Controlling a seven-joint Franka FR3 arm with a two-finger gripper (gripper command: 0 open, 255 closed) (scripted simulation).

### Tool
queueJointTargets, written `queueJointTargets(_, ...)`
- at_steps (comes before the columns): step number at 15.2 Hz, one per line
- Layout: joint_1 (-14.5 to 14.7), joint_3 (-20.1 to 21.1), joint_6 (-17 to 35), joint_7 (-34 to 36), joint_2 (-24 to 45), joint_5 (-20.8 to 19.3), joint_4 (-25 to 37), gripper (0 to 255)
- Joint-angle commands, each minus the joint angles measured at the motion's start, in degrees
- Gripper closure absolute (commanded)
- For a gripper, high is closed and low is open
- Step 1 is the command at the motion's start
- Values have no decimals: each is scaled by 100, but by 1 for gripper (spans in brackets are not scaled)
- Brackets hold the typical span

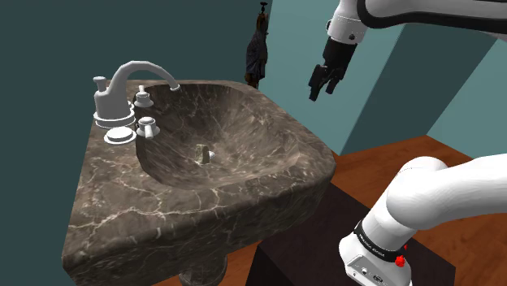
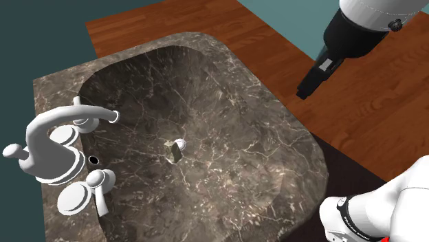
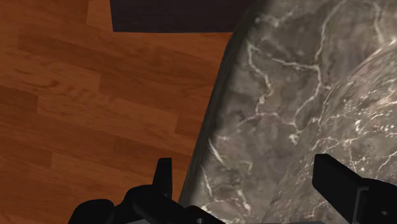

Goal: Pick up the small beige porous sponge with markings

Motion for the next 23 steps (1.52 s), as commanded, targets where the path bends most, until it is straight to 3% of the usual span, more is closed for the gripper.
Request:
queueJointTargets(1,0,0,0,0,0,0,0,0)
queueJointTargets(13,358,840,1939,836,1516,326,-145,0)
queueJointTargets(23,485,1548,3240,1682,3288,-14,529,0)
